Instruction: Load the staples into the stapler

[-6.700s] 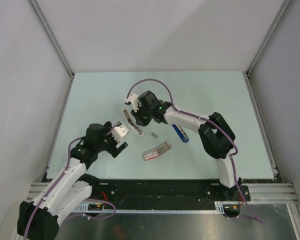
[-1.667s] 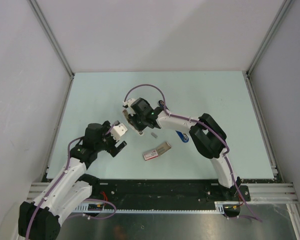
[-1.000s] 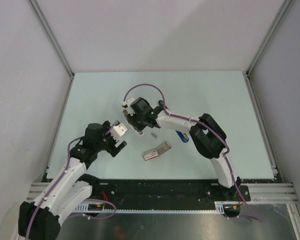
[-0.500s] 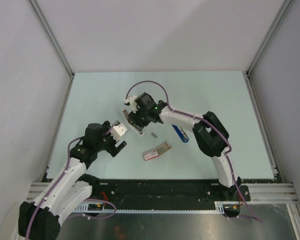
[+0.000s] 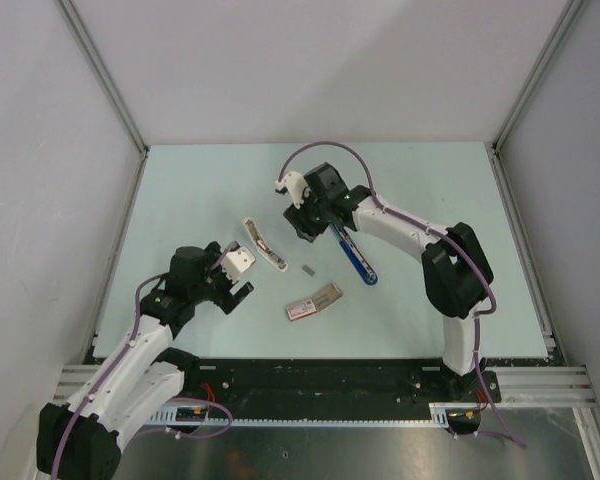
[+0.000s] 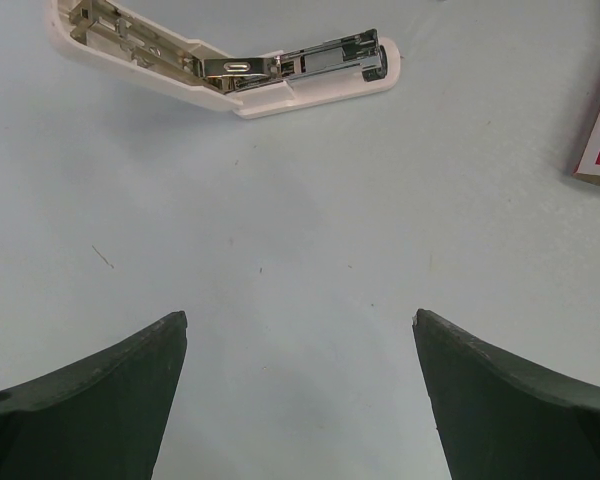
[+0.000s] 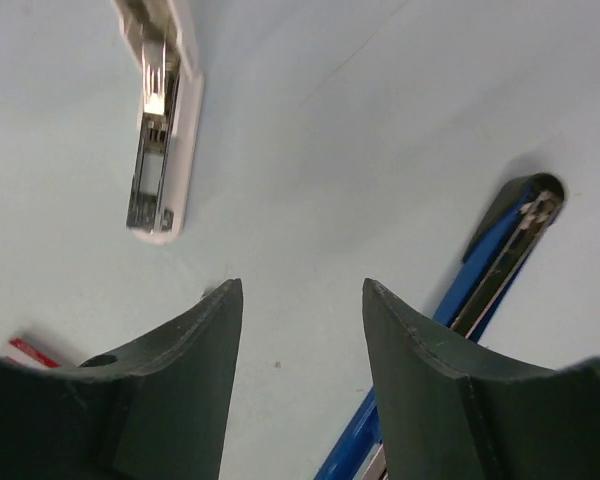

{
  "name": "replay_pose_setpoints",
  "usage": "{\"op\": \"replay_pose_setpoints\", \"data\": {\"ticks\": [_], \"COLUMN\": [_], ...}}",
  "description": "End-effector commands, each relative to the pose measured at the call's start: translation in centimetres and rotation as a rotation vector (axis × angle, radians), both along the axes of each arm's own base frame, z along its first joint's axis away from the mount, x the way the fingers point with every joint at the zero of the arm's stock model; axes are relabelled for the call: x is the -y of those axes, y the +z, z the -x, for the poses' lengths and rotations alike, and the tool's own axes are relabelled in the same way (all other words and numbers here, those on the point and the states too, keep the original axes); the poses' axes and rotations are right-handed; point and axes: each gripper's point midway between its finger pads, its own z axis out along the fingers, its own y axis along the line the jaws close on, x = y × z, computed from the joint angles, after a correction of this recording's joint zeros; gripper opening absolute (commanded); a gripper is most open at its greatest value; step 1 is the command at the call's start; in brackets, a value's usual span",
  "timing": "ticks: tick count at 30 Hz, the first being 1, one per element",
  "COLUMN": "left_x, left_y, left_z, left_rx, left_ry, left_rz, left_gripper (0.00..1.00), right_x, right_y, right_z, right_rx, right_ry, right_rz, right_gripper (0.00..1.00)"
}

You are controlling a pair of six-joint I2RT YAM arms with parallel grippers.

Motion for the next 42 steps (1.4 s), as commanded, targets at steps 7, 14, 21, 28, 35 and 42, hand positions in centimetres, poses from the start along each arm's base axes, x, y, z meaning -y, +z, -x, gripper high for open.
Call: {"op": "replay_pose_setpoints", "data": {"ticks": [7,14,21,28,35,42], "left_x": [0.2,0.3,0.1,0.0,-0.1,0.2], "left_y": [0.6,0.4,0.3,0.5,0.8,1.1], "left_z": [-0.4,-0.4,-0.4,-0.4,-0.5,-0.5], "left_rx": [0.034,0.022,0.025,0.032,0.048,0.047], "left_ry": [-0.016,-0.015,-0.007,-0.003,0.001,-0.011], "left_rz": [0.018,0.02,0.011,0.013,0.018,0.03], "left_gripper": [1.0,0.99,0.99,0.99,1.0,1.0], "right_x": [1.3,1.1,-0.1,-0.3,0.9,2.3], "right_y": [-3.4,-4.0,-5.3,-4.7,-3.7,-2.7], "right_z": [3.4,3.6,5.2,5.1,4.1,2.9], "right_rx": [-0.094,-0.077,-0.055,-0.027,-0.019,0.011], "right_ry": [0.128,0.154,0.214,0.208,0.176,0.133], "right_rz": [0.09,0.114,0.188,0.192,0.172,0.154], "right_gripper": [0.55,0.55,0.55,0.56,0.56,0.58]}}
